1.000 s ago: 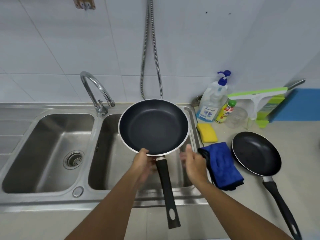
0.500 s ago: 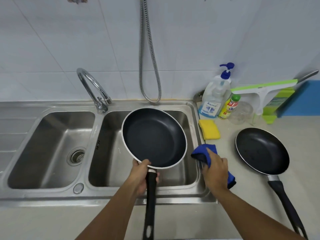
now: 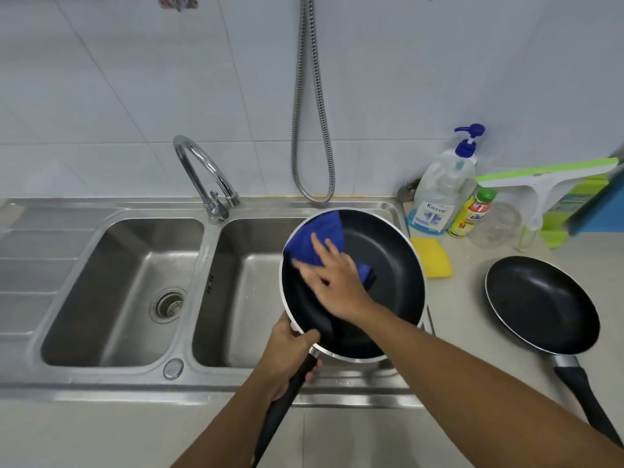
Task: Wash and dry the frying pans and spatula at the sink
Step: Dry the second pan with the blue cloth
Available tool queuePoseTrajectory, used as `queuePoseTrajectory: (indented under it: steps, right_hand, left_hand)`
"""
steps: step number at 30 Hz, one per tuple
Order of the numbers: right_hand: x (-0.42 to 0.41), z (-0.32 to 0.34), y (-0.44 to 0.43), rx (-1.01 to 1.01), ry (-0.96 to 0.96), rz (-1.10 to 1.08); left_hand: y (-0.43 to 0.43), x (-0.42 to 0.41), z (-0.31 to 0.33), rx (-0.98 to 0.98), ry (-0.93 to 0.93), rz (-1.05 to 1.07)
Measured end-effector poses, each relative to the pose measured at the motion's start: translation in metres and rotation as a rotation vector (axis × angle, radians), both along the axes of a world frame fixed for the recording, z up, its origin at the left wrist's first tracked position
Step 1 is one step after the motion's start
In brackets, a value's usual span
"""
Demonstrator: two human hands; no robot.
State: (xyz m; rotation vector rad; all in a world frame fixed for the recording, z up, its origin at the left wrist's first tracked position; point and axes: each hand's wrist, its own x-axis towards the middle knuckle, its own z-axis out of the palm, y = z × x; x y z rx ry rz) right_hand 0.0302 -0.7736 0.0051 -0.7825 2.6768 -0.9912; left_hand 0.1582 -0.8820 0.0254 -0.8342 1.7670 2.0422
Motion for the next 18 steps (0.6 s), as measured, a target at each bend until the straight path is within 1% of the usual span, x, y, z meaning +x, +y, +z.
queuePoseTrajectory:
  steps: [1,3,4,5,6,7,8,9,11,12,13,15,17,18]
  right_hand:
    - [0.012,-0.007,0.003,-0.016,0.048,0.08]
    - [0.033,-0.02,0.017,-0.039,0.07,0.26]
    - [0.039,-0.024,0.022,-0.01,0.065,0.332]
    - [0.04,-0.026,0.026,0.05,0.098,0.388]
    - [0.035,-0.028,0.027,0.133,0.2,0.418]
    - [0.025,-0.032,0.024,0.206,0.351,0.423]
    - [0.012,-0.032,0.02,0.265,0.456,0.367]
    - [0.0,-0.03,0.015,0.294,0.472,0.24]
    - [-0.022,-0.02,0.008,0.324,0.4,-0.025]
    - [-0.027,-0.016,0.003,0.329,0.362,-0.089]
    - [-0.028,-0.013,-0.002,0.328,0.341,-0.109]
    - [-0.019,-0.006,-0.013,0.281,0.351,-0.037]
    - [0.0,-0.006,-0.018,0.196,0.332,0.16]
    - [0.011,-0.009,-0.019,0.145,0.27,0.252]
  left_hand:
    - [-0.008,0.0,0.001,-0.026,0.015,-0.003]
    - [-0.025,0.0,0.001,-0.065,0.034,-0.035]
    - [-0.033,0.0,0.001,-0.076,0.031,-0.056]
    - [-0.038,0.001,0.002,-0.08,0.022,-0.073]
    - [-0.041,0.001,0.002,-0.077,0.015,-0.083]
    - [-0.043,0.001,0.002,-0.073,0.013,-0.087]
    - [-0.045,0.001,0.001,-0.069,0.011,-0.091]
    - [-0.047,0.002,0.001,-0.066,0.006,-0.099]
    - [-0.051,0.002,0.002,-0.057,-0.008,-0.118]
    - [-0.053,0.001,0.003,-0.056,-0.005,-0.127]
    - [-0.054,0.0,0.003,-0.06,0.003,-0.131]
    - [-0.055,-0.004,0.004,-0.056,0.016,-0.117]
    - [-0.055,-0.008,0.007,-0.01,0.016,-0.09]
    - [-0.056,-0.01,0.008,0.026,0.013,-0.075]
